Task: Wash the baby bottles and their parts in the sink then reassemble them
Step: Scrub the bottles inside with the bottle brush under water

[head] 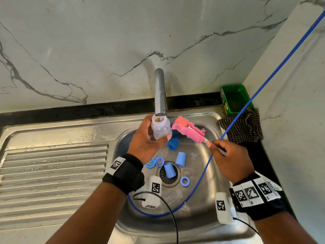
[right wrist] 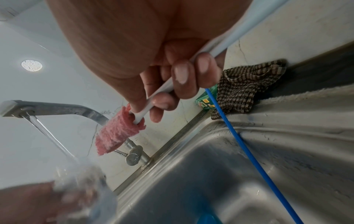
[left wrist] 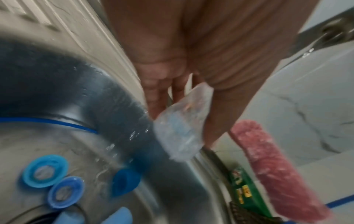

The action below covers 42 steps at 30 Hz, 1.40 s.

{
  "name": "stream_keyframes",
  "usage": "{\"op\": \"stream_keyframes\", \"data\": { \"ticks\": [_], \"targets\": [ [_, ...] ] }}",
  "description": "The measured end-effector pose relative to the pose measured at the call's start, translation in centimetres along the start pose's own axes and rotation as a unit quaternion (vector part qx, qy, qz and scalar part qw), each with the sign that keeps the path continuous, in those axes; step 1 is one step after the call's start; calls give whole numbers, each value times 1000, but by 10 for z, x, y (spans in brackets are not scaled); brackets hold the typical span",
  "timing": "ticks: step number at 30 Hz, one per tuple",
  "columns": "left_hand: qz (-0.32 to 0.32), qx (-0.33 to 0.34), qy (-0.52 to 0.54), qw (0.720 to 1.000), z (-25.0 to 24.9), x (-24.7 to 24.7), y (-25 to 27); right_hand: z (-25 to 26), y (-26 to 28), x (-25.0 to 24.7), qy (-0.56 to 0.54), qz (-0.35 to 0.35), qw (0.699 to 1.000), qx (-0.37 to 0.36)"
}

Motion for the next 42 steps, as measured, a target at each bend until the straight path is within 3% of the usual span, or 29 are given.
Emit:
{"op": "stream_keyframes", "data": {
  "ticks": [4,9,13,18,22,26,30,34,38,42],
  "targets": [
    [74,-66,-93,991,30,15,1,-2,1,1,-3,0,1000,-3],
    [-56,29,-70,996,-13,-12,3,-4,1,-2,-15,-5,1000,2],
    [16,7,-148,989,-13,-2,1,-3,2,0,-16,-1,1000,3],
    [-65,31,-120,990,-21,-19,1,-3,1,-2,-18,-8,1000,7],
    [13,3,-178,984,-19,-6,2,-12,2,-4,-16,-3,999,40],
    [-62,35,-146,987,-31,-16,4,-14,1,-9,-20,-12,999,49],
    [-22,6,-177,984,-29,-11,4,-16,-1,-12,-25,-14,998,64],
    [-79,39,-140,986,-35,-21,8,-16,-2,-16,-26,-24,997,65],
    [27,-7,-211,977,-22,-3,9,-18,-2,-17,-28,-27,997,73],
    [-76,35,-154,985,-29,-18,10,-18,-3,-16,-30,-30,996,76]
  ]
}}
Point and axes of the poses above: each hand's wrist, its own y-axis away from the middle knuckle, its own x-axis out of the palm, z = x × y, the point moved 9 cm from there along -y, towards the middle knuckle, and after that the axes turned 7 degrees about -y, right-handed, at the moved point
